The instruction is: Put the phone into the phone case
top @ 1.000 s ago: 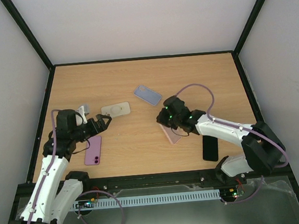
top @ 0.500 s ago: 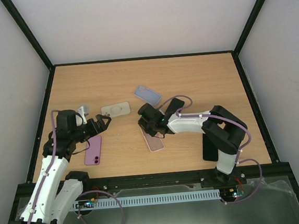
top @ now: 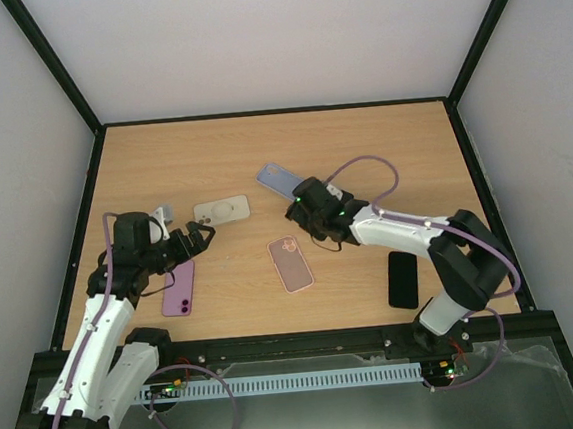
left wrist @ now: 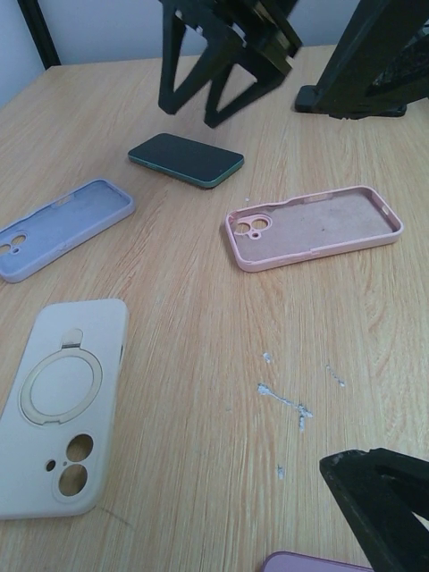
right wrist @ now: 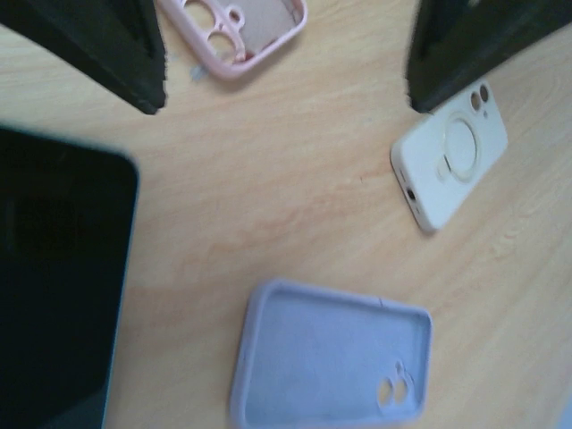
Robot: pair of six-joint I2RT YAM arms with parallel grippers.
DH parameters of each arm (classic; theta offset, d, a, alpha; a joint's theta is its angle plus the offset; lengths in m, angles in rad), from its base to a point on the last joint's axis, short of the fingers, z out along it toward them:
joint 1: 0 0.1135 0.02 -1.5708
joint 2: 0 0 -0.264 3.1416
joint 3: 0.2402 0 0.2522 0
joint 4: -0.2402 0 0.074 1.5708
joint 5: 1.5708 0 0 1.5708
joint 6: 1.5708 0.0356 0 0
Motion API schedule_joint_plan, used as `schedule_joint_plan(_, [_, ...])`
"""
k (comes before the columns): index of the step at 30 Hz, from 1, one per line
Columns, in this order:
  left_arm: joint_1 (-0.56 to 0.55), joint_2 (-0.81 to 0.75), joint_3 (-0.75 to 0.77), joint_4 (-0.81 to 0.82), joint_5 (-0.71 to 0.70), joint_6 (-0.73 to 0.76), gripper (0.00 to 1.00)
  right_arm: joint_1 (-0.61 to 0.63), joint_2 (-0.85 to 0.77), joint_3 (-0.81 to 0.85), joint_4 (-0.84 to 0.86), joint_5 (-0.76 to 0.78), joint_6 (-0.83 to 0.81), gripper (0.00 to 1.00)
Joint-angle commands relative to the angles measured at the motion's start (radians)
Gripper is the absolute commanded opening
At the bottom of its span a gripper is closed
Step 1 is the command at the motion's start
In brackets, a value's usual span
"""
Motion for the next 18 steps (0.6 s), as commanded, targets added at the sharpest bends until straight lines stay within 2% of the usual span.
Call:
schedule_joint_plan(1, [-0.004,-0.019,-0.002,0.01,0.01,-0.009,0.99,-0.09,0.014,0.002,-0.032,0.026,-0.303,0.76])
schedule_joint_plan(7, [-0.005,-0.026,0.0,0.005,0.014,-0.021,1.0,-0.192,0.174,0.126,-0.022,-0.065,-0.56,0.76])
schedule_joint_plan(12, [-0.006,-0.045,-0.006,-0.005,0.005,-0.026,1.0,-0.252,0.286,0.199,0.026,-0.233,-0.632,0.75])
schedule_joint_plan(18, [-0.007,-0.041,0.004,-0.019,0.008,-0.019,1.0,-0.254,0.415,0.341,-0.044,-0.256,-0.683,0.76])
